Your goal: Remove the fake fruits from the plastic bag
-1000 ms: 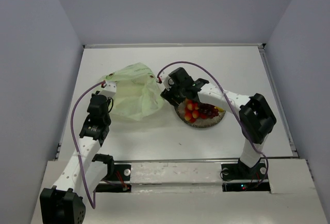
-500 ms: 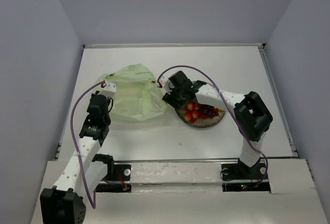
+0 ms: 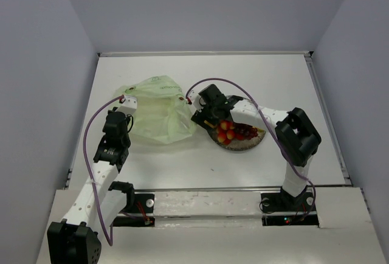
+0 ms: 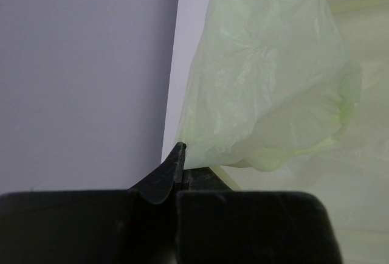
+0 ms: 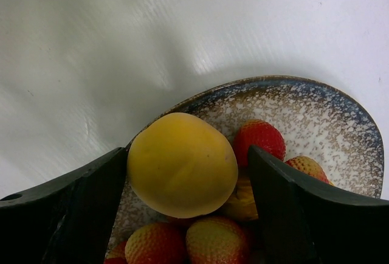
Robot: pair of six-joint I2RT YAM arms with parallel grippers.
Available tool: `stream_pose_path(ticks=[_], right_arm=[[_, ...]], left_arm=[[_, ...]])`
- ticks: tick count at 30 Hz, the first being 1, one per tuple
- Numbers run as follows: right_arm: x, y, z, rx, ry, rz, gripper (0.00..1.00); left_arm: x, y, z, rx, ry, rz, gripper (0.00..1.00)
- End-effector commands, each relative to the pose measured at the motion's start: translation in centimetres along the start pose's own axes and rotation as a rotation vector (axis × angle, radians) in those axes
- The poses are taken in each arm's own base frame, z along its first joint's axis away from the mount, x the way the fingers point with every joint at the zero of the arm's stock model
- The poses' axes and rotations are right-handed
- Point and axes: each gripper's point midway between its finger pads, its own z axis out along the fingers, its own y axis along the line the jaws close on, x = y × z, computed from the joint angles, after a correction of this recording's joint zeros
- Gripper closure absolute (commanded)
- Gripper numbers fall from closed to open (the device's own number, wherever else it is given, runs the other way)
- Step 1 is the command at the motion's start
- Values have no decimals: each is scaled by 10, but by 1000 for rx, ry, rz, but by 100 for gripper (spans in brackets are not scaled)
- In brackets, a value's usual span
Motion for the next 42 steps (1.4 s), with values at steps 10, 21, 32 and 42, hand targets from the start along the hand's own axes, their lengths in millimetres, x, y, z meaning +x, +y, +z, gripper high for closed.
stream_pose_path(ticks=[10, 21, 32, 42], right_arm=[[-76, -25, -43, 51, -207, 78, 11], [-99, -83, -98, 236, -263, 212, 0], [-46, -213, -158, 530, -297, 782, 0], [18, -264, -182, 606, -279, 1072, 0]], left_arm=[[-29, 7, -1, 12, -80, -67, 80], [-42, -5, -1, 95, -114, -83, 76], [-79, -10, -19, 246, -166, -110, 1], [-146, 34, -106, 302, -528, -160, 1]])
